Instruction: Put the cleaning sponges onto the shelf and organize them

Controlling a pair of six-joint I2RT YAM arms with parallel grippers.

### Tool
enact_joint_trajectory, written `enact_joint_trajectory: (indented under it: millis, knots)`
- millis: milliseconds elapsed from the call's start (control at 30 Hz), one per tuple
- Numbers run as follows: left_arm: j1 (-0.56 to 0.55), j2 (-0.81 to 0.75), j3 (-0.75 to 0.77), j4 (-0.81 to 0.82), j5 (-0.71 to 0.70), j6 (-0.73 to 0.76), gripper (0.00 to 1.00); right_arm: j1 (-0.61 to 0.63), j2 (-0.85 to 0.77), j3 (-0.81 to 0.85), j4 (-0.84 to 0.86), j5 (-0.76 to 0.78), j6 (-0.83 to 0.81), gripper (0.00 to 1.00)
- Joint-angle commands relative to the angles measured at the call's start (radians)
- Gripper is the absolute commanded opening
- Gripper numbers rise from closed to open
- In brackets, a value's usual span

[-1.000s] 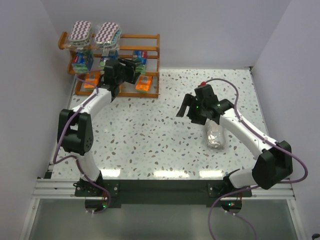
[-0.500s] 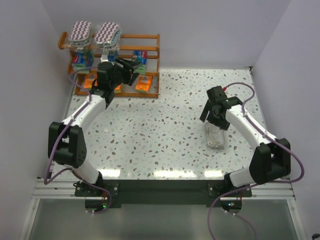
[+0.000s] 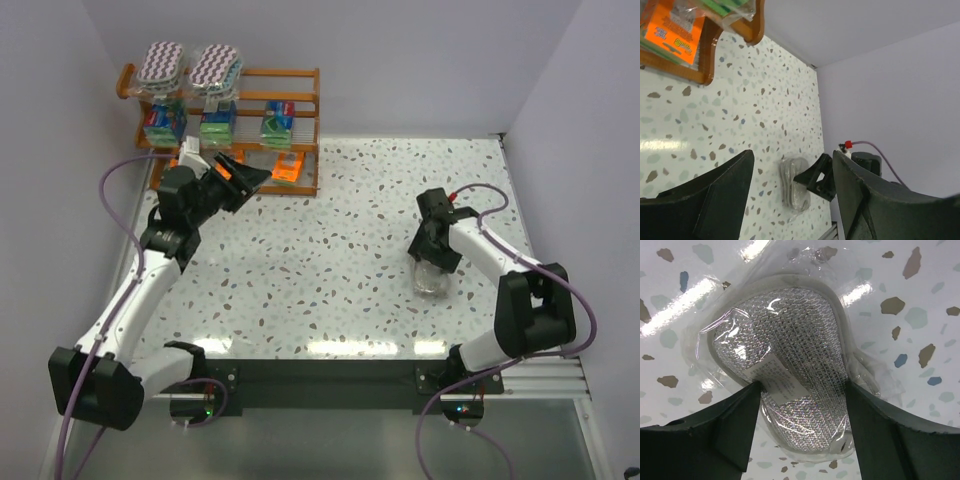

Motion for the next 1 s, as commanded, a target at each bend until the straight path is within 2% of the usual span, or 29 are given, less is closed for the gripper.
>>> enact_joint_trajectory:
  millis: [0, 100, 167, 300, 367, 400, 500, 533, 567, 767, 867, 967]
  knots:
    - [0.020, -0.082, -0.048, -0.146, 0.007, 0.119, 0.69, 0.000, 0.029, -0.088, 0.147, -0.175, 0.018, 0.70]
    - [0.040, -0.124, -0.041, -0.231, -0.002, 0.163, 0.69, 0.032, 0.029, -0.127, 0.258, -0.314, 0.052, 0.67]
    - [0.055, -0.149, -0.022, -0.288, -0.007, 0.192, 0.69, 0.094, 0.029, -0.125, 0.318, -0.336, 0.095, 0.65]
    - [0.066, -0.170, -0.001, -0.371, -0.041, 0.272, 0.69, 0.235, 0.108, -0.037, 0.345, -0.380, 0.214, 0.65]
    - [0.066, -0.173, -0.004, -0.394, -0.059, 0.286, 0.69, 0.330, 0.202, 0.012, 0.381, -0.451, 0.256, 0.65]
    - [0.067, -0.175, -0.012, -0.408, -0.058, 0.295, 0.69, 0.362, 0.243, 0.093, 0.383, -0.478, 0.267, 0.66]
    - [0.069, -0.179, -0.039, -0.427, -0.053, 0.306, 0.69, 0.463, 0.357, 0.248, 0.435, -0.680, 0.207, 0.69]
    - [0.070, -0.176, -0.047, -0.434, -0.052, 0.314, 0.69, 0.489, 0.357, 0.255, 0.573, -0.749, 0.206, 0.69]
    - [0.072, -0.175, -0.065, -0.447, -0.056, 0.318, 0.69, 0.499, 0.333, 0.258, 0.616, -0.829, 0.199, 0.69]
    - [0.098, -0.144, -0.133, -0.529, -0.082, 0.349, 0.68, 0.448, 0.172, 0.240, 0.624, -0.801, 0.150, 0.75]
    - [0.100, -0.136, -0.140, -0.560, -0.096, 0.353, 0.66, 0.413, 0.118, 0.224, 0.538, -0.750, 0.106, 0.75]
    - [0.100, -0.126, -0.162, -0.571, -0.078, 0.355, 0.49, 0.407, 0.095, 0.212, 0.431, -0.655, 0.045, 0.68]
